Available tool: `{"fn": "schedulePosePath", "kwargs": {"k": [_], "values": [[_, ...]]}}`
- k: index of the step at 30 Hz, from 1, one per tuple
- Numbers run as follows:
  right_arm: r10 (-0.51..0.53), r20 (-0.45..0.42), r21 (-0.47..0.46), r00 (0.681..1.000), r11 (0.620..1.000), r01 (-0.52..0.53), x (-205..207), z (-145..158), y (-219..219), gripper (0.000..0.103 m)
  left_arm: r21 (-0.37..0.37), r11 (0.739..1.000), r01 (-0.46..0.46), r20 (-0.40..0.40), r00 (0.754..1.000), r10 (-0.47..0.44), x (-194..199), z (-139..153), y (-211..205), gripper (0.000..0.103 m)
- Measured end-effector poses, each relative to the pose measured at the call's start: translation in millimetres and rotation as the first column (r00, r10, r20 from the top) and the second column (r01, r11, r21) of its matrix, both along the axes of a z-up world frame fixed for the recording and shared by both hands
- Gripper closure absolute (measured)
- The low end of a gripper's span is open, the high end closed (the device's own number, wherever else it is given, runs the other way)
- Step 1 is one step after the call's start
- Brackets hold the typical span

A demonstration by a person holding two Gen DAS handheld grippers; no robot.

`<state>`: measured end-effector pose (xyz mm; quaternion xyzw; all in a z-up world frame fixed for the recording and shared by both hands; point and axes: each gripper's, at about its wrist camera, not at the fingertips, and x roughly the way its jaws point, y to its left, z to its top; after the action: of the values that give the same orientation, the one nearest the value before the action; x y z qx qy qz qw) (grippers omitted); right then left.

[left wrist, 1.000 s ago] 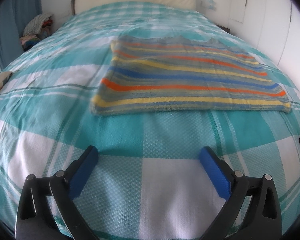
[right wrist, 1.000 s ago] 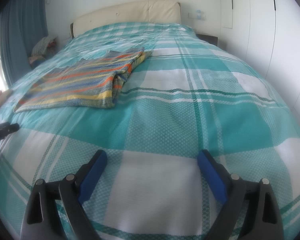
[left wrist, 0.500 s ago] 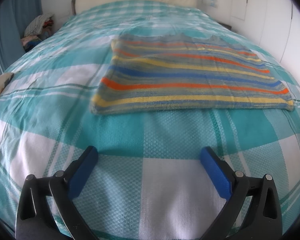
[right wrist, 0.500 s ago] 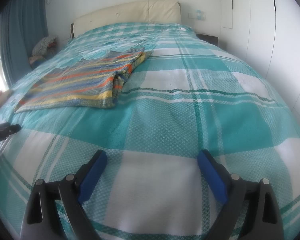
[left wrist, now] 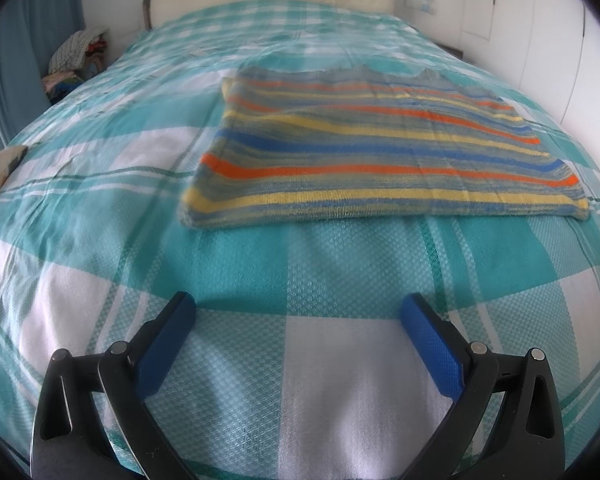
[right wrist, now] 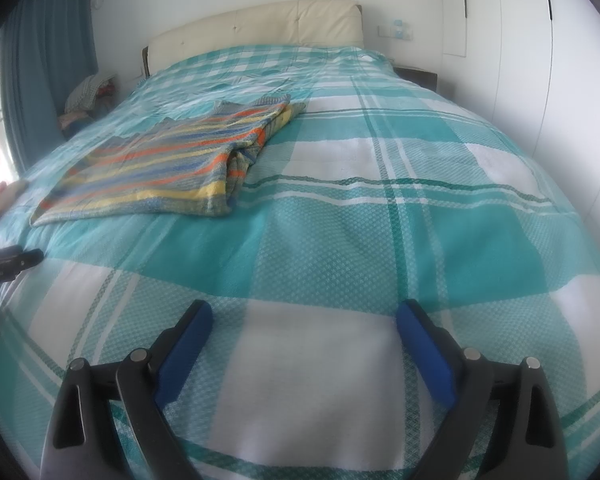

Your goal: Fold small clothes

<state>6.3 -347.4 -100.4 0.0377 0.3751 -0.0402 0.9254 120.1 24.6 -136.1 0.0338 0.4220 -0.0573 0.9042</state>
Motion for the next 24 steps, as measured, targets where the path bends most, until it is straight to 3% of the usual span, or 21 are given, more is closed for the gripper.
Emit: {"fn": "schedulePosePath", "kwargs": {"k": [4, 6, 9, 11, 14, 16, 18, 20, 22, 24], "values": [[0.0, -0.001, 0.0, 1.0, 1.0, 0.0, 0.0, 0.1, 0.0, 0.01, 0.007, 1.0, -0.005, 0.009, 1.0, 0.005, -2.7, 3.2, -0.4, 0.0], [0.001, -0.006, -0.003, 1.0, 1.0, -0.001, -0.4, 1.8, 1.3, 0.01, 0.038, 0.999, -0.004, 0.052, 0.999, 0.002, -9.2, 13.7, -4.7, 0.002], [0.01, -0.016, 0.034, 1.0, 0.999, -0.009, 0.1, 10.6, -2.5, 0.01, 0.031, 0.993, 0.114, 0.137, 0.984, -0.117, -21.7, 37.3, -30.7, 0.002], [0.044, 0.007, 0.11, 0.999, 0.993, -0.044, 4.9, 23.9, -11.5, 0.01, 0.013, 0.976, 0.217, 0.127, 0.968, -0.217, -19.7, 44.3, -57.9, 0.002], [0.083, 0.015, 0.148, 0.996, 0.985, -0.084, 28.7, 43.9, -27.4, 0.01, 0.015, 0.924, 0.382, 0.113, 0.918, -0.381, -9.9, 43.4, -116.7, 0.002], [0.102, -0.001, 0.163, 0.995, 0.982, -0.1, 55.8, 56.1, -40.0, 0.01, 0.034, 0.867, 0.496, 0.095, 0.862, -0.497, -2.3, 36.5, -161.5, 0.002], [0.141, -0.032, 0.24, 0.989, 0.962, -0.129, 94.1, 61.7, -56.5, 0.011, 0.1, 0.808, 0.581, 0.062, 0.807, -0.588, 6.2, 23.7, -208.8, 0.002], [0.179, -0.078, 0.332, 0.981, 0.932, -0.144, 133.4, 58.6, -70.1, 0.012, 0.152, 0.782, 0.605, 0.043, 0.786, -0.616, 12.1, 16.1, -239.8, 0.002], [0.214, -0.12, 0.42, 0.969, 0.896, -0.146, 174.0, 50.3, -78.9, 0.015, 0.159, 0.766, 0.623, 0.056, 0.769, -0.637, 14.3, 15.3, -260.4, 0.011], [0.25, -0.154, 0.495, 0.956, 0.857, -0.144, 213.6, 38.9, -81.2, 0.016, 0.137, 0.758, 0.637, 0.054, 0.76, -0.648, 18.7, 16.6, -267.2, 0.045]]}}
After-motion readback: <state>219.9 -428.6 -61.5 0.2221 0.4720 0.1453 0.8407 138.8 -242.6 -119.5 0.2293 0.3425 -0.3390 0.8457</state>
